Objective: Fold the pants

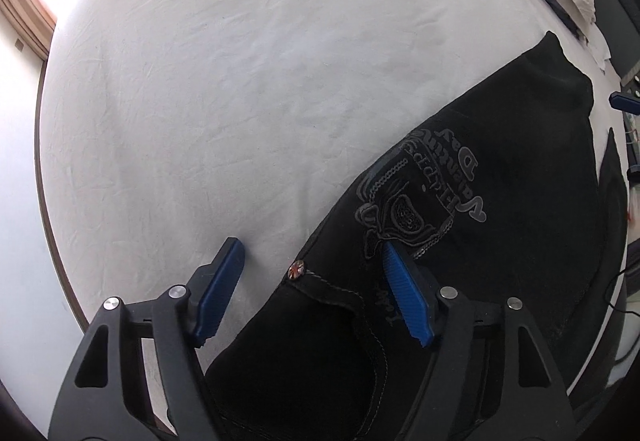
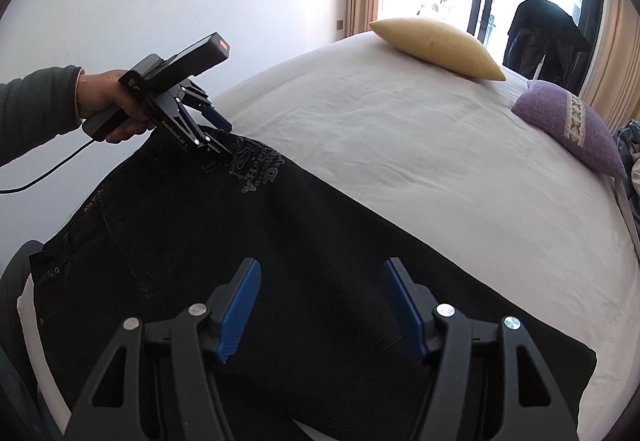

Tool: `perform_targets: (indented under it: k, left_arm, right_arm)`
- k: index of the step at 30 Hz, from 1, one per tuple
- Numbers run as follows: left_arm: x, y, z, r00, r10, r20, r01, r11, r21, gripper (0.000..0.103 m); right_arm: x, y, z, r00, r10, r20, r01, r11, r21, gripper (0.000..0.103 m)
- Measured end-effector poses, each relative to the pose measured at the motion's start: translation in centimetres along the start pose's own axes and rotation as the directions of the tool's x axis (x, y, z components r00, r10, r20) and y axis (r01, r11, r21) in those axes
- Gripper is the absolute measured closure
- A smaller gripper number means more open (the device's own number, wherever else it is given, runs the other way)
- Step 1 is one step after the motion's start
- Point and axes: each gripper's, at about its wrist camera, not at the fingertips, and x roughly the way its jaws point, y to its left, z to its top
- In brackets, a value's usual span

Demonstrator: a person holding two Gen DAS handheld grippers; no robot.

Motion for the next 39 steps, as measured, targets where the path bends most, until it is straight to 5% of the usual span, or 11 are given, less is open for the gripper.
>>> perform_targets:
  k: [2, 4, 5, 7, 13, 16, 21, 27, 32, 39]
  left_arm:
    - [0.3, 0.3, 0.3, 1.0, -0.004, -0.012, 0.004, 1.0, 0.006, 0.037]
    - [0.4, 0.4, 0.5, 1.0, -0.019, -0.018, 0.019, 1.0, 0.019, 0.052]
    - [0.3, 0.3, 0.6, 0.999, -0.026, -0.02, 0.027, 0.999, 0.024, 0.075]
    - [0.3, -0.2, 0.6, 0.999, -0.026, -0.019, 0.027, 0.999, 0.044, 0.091]
    - [-1.1, -2.9, -0.6, 0.983, 0.13, 0.131, -0.149, 0.979, 0.142, 0.094]
    - [-2.4, -5.9, -2.5, 0.933, 0.251, 0.26, -0.312, 0.922, 0.228, 0.096]
    - [-3.5, -9.1, -4.4, 0.861, 0.282, 0.424, -0.417, 0.868, 0.27, 0.096]
    - [-5.7, -7.6, -6.7, 0.831, 0.26, 0.492, -0.423, 0.87, 0.254, 0.096]
    - [-6.8, -11.1, -9.3, 0.795, 0.278, 0.539, -0.49, 0.819, 0.299, 0.096]
    - [-8.2, -11.8, -11.6, 0.78, 0.267, 0.566, -0.498, 0.812, 0.304, 0.096]
  right_arm:
    - [0.3, -0.3, 0.5, 1.0, 0.011, -0.006, -0.011, 1.0, -0.005, 0.04]
    - [0.7, -0.7, 1.0, 1.0, 0.017, -0.016, -0.017, 1.0, -0.008, 0.042]
    - [0.9, -0.9, 1.3, 1.0, 0.015, -0.022, -0.015, 1.0, -0.013, 0.043]
    - [1.5, -1.2, 1.8, 0.999, 0.009, -0.038, -0.01, 1.0, -0.023, 0.045]
    - [3.2, -2.1, 3.3, 0.997, 0.002, -0.083, -0.008, 0.997, -0.071, 0.053]
    - [4.5, -2.0, 4.1, 0.993, -0.006, -0.115, -0.007, 0.993, -0.117, 0.057]
    - [6.4, -1.4, 5.5, 0.99, -0.015, -0.143, -0.011, 0.984, -0.18, 0.06]
    - [8.3, -0.6, 6.3, 0.983, -0.04, -0.18, -0.007, 0.967, -0.255, 0.061]
    - [9.6, -0.8, 6.7, 0.976, -0.053, -0.209, -0.007, 0.961, -0.276, 0.067]
    - [10.4, 0.3, 7.2, 0.974, -0.028, -0.226, -0.04, 0.955, -0.294, 0.077]
